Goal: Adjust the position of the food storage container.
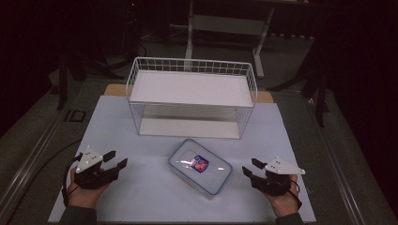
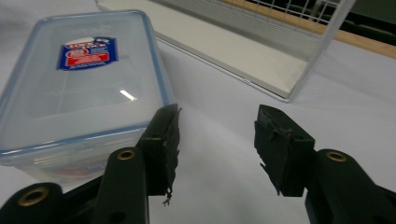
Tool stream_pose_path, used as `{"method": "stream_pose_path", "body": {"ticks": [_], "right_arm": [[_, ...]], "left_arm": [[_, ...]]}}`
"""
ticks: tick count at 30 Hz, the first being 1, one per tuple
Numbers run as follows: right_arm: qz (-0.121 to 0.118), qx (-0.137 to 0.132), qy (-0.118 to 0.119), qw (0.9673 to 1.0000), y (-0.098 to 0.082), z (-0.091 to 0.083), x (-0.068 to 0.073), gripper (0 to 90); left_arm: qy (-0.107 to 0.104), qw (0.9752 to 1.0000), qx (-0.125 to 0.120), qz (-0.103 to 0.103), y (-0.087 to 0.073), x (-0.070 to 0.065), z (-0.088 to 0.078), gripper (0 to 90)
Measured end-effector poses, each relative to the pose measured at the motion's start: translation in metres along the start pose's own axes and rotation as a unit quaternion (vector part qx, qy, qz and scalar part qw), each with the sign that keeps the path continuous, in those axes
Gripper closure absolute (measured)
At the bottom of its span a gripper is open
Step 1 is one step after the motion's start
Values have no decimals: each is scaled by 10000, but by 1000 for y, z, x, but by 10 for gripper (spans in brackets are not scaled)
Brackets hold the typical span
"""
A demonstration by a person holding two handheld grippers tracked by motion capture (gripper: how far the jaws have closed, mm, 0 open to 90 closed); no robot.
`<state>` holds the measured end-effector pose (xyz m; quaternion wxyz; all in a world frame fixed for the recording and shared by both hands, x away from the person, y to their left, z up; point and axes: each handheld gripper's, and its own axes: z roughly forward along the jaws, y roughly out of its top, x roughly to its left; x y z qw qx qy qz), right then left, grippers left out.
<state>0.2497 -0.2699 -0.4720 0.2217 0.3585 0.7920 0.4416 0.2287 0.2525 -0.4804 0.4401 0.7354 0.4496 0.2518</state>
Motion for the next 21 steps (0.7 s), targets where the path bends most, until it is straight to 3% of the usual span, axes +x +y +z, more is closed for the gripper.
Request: {"method": "stream_pose_path", "body": {"ticks": [11,18,21], "right_arm": [[-92,-74,299,9995,5,4,12,539],[-19,-151,675,9976,8,6,23,766],[-217,-150,857,9960,12,7,35,846]], "left_arm": [[-79,9999,-80,-64,1,3,4,456],[-44,9999,-133,-47,2,3,4,451],[-17,9999,-133,-43,2,3,5,451]]}}
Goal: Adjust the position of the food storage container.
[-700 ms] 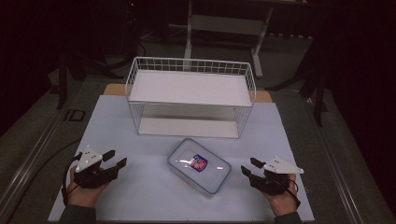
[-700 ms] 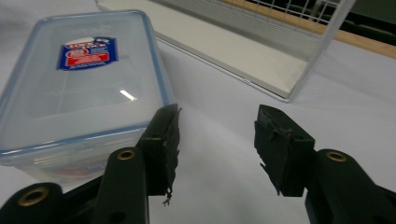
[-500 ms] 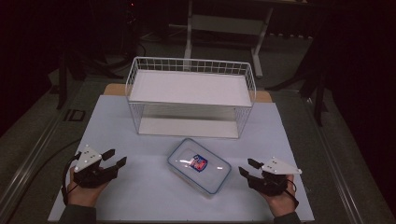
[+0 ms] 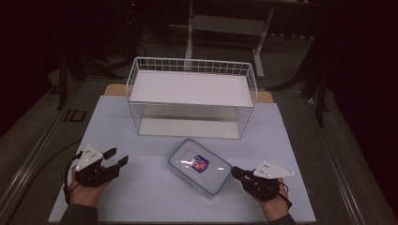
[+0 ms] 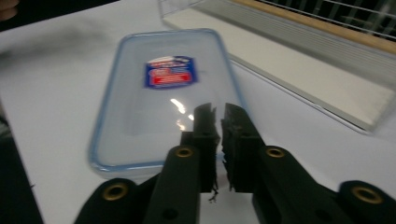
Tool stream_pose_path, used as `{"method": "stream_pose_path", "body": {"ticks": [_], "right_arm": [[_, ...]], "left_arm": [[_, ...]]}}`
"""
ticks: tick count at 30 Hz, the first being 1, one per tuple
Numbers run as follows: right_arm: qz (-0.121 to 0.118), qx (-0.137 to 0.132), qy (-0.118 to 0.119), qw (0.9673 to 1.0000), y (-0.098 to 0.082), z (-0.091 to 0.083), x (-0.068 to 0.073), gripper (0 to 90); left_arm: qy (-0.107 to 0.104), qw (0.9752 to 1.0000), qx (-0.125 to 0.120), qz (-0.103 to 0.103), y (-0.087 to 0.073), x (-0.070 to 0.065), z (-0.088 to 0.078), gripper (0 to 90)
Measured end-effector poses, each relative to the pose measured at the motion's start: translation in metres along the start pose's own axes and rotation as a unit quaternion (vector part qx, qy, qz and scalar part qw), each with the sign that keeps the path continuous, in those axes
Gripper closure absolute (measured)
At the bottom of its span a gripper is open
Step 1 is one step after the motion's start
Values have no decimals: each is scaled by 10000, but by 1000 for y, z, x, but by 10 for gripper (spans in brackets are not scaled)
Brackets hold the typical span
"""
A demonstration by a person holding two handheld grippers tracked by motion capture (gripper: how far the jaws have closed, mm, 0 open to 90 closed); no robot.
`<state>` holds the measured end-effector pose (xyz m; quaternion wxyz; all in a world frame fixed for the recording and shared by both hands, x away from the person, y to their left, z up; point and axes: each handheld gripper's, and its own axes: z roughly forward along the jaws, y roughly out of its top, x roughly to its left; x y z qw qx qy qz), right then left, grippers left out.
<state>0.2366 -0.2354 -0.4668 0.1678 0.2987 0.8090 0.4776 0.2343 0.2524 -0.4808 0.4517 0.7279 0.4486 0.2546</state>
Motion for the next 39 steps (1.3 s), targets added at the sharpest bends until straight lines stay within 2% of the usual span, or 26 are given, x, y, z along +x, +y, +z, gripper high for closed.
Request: {"method": "stream_pose_path", "body": {"ticks": [2,11,20,25,31,33,34,39], "right_arm": [[-128,50,60,9999,2,3,7,892],[-453,295,619,9966,3,22,35,898],[-830,552,1062,9893,3,39,65,898],[-952,721,1074,9870,1,46,73,898],[-1025,832,1100,9851,-1,47,73,898],[-1115,955,1027,9838,-2,47,72,898],[-1140,971,993,9837,-3,46,71,898],[-933,1031,820,9869,-5,38,56,897]], "left_arm": [[4,10000,12,13,0,0,0,451],[-1,9999,27,98,0,-2,1,449],[7,9999,41,141,0,-3,2,447],[7,9999,54,163,0,-4,3,446],[12,9998,51,174,0,-4,3,446],[5,9998,47,173,0,-4,3,446],[2,9998,45,174,0,-4,3,446],[-8,9998,62,197,0,-5,4,445]]}}
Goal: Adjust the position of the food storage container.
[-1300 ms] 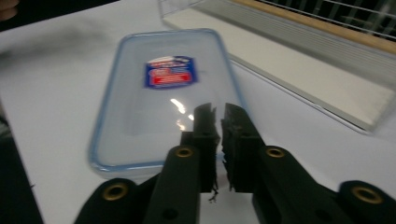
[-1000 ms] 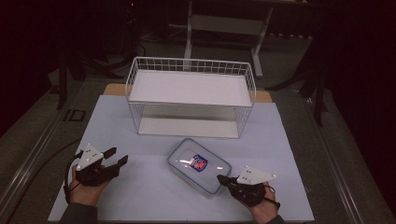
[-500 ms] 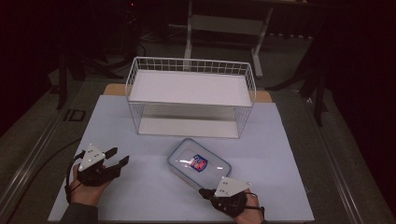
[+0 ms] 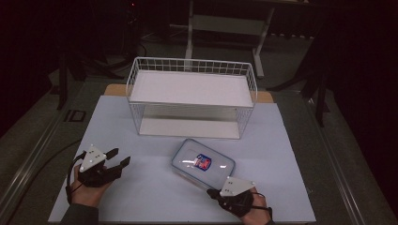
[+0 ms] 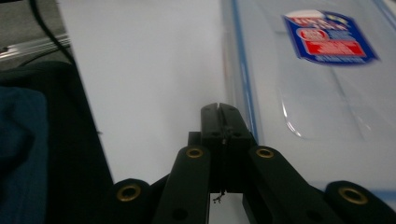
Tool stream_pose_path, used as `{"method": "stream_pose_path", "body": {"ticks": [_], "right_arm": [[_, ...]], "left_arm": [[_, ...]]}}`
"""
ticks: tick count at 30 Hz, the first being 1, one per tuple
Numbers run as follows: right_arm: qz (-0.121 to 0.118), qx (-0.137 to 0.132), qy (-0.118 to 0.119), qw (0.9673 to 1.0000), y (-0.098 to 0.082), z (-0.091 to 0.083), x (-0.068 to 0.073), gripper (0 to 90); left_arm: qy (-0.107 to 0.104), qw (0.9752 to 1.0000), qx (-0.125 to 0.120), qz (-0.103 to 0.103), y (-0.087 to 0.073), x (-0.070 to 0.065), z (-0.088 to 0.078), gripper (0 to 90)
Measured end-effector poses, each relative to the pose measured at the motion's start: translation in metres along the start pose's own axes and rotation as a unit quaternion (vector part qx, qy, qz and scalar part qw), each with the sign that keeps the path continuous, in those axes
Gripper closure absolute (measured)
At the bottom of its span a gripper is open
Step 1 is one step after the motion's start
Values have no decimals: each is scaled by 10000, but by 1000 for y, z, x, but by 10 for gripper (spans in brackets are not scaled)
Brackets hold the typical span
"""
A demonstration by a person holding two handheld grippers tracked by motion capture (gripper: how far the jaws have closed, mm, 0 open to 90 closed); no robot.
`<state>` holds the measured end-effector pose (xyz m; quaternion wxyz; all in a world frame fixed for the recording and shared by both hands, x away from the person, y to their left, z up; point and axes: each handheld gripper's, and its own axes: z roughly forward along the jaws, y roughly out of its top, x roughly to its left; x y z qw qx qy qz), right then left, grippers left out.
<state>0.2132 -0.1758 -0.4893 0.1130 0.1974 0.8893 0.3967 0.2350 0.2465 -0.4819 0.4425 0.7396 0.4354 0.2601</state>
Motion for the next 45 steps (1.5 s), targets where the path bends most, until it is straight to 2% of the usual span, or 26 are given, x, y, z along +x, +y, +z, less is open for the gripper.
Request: {"method": "stream_pose_path", "body": {"ticks": [7,12,16,20,23,25,28,31,33,37,41,45], "right_arm": [[345,37,-248,9991,-12,-15,-23,897],[660,-8,-508,9965,-20,-23,-41,897],[881,-24,-670,9939,-23,-25,-50,898],[1085,-315,-716,9910,-22,-32,-56,897],[1361,-550,-989,9842,-23,-40,-67,896],[1680,-632,-1173,9767,-26,-43,-77,897],[2006,-462,-1433,9680,-30,-40,-91,897],[2162,-148,-1556,9638,-34,-30,-103,897],[2216,-100,-1503,9634,-34,-23,-108,899],[2260,-64,-1540,9619,-28,-18,-114,898],[2231,-38,-1510,9630,-22,-11,-116,899],[2136,-20,-1462,9659,-12,0,-114,899]], "left_arm": [[-17,10000,6,21,0,-1,1,445],[-17,10000,24,39,0,-1,2,444],[-28,10000,29,62,1,-2,3,445],[-27,10000,35,46,0,-2,3,444],[-39,10000,54,31,0,-2,5,444],[-48,10000,59,42,0,-2,5,444],[-46,9999,77,48,0,-3,6,444],[-47,9999,80,38,-1,-2,6,444],[-37,10000,74,30,-1,-2,5,444],[-37,10000,58,-18,-1,-1,5,444],[-46,10000,71,-4,-1,-1,5,443],[-48,9999,87,19,-1,-1,7,443]]}}
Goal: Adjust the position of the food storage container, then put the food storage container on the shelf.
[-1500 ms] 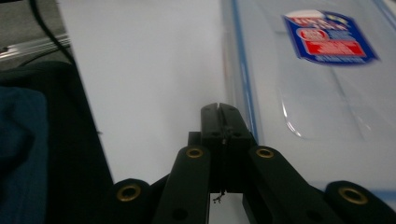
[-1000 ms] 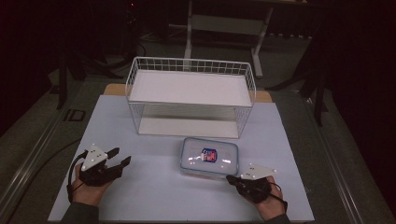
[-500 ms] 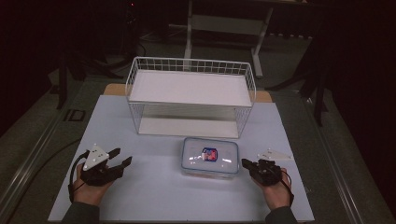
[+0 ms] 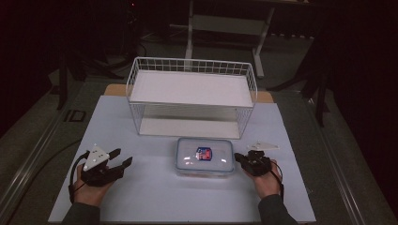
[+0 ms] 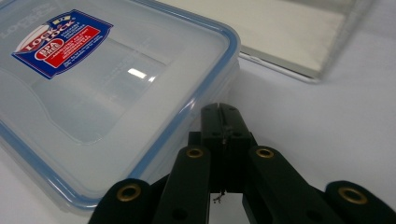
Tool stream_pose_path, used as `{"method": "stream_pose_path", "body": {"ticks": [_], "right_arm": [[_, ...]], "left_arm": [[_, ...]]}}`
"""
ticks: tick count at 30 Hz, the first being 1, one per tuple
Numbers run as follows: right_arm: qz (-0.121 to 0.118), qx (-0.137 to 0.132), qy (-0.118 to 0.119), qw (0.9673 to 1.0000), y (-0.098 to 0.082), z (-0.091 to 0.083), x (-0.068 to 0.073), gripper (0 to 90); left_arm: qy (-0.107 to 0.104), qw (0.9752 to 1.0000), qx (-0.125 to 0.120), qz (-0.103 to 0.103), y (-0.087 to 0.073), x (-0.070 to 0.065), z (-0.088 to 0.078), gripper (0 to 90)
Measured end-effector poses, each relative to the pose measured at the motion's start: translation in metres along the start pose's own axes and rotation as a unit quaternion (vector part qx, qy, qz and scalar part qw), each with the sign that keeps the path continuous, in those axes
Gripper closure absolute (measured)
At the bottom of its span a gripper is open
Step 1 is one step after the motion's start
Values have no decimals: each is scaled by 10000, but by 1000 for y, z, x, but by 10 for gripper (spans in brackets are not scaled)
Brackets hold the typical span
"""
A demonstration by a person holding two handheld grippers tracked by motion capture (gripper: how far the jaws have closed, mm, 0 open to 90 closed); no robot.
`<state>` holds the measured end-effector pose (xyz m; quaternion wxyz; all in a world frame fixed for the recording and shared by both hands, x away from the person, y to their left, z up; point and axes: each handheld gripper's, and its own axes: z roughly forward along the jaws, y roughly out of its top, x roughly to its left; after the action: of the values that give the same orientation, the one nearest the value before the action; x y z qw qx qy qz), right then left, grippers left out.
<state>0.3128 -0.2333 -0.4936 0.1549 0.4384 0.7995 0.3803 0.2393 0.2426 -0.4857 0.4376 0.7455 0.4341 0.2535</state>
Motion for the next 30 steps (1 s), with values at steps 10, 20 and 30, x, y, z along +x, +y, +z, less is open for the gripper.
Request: {"method": "stream_pose_path", "body": {"ticks": [10,20,30], "right_arm": [[-219,13,219,9995,14,20,28,898],[-375,80,121,9992,13,21,32,890],[-323,-308,349,9984,10,-5,35,693]], "left_arm": [[-15,10000,-36,-3,0,0,-1,443],[-18,10000,19,2,0,-1,1,439],[-324,9988,-160,-316,5,-6,2,421]]}}
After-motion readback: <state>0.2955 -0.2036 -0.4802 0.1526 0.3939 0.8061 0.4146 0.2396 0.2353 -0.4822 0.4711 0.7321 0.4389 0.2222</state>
